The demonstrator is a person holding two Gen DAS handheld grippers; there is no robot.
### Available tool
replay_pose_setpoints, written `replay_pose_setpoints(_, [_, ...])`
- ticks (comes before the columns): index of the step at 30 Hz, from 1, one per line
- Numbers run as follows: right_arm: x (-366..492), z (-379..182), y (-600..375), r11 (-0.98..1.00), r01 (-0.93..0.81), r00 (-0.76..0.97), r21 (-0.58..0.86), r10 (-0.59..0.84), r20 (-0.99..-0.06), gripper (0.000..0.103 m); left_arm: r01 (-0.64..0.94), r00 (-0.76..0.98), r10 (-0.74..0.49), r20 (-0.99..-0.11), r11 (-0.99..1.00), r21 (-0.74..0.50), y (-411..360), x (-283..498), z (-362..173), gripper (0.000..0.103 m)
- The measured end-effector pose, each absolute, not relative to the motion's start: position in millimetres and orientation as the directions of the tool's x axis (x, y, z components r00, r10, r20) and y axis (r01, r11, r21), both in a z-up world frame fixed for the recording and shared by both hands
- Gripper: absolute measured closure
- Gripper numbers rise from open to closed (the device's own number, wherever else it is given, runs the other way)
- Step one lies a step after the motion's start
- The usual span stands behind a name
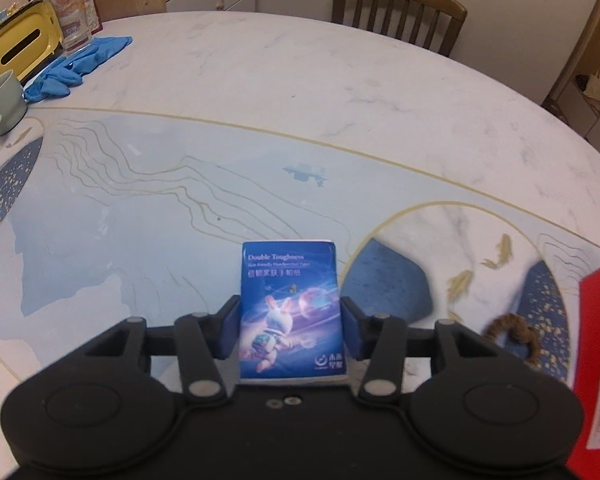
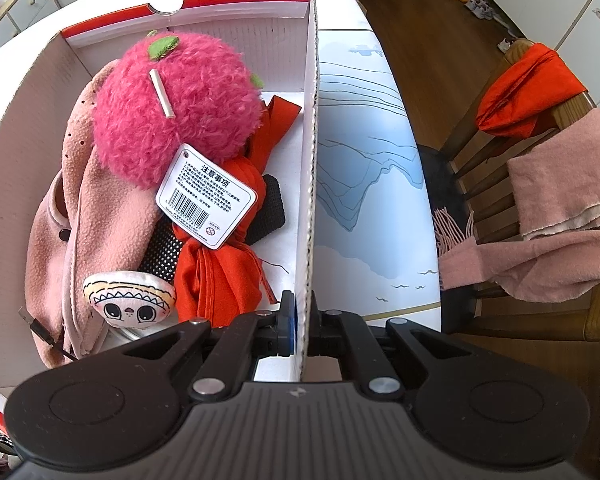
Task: Organize objects
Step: 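Carry the blue tissue packet into the box and open the left gripper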
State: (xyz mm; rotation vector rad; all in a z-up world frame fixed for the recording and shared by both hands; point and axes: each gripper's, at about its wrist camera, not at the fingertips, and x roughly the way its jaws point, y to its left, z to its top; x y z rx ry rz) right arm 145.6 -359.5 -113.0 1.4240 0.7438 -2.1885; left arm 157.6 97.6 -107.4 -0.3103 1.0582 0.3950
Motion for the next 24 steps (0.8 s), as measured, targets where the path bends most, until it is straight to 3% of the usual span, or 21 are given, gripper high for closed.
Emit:
replay_pose_setpoints(11, [144.4,-113.3,-360.7,-0.772,0.601,-0.384,-0.205,-0.054,-0.922,0.100,-0.318,0.518,0.067,-0.853,0.941,-0.119,45.8,141.4,-58.2,0.054])
replay_pose_setpoints(24, [144.5,-112.6,-359.9,-0.785,0.587,-0.386,-0.198,-0.056,-0.921,0.100,0.022,0.589,-0.140,-0.796,0.987,-0.158,-70.0,137.7,-9.7,0.054])
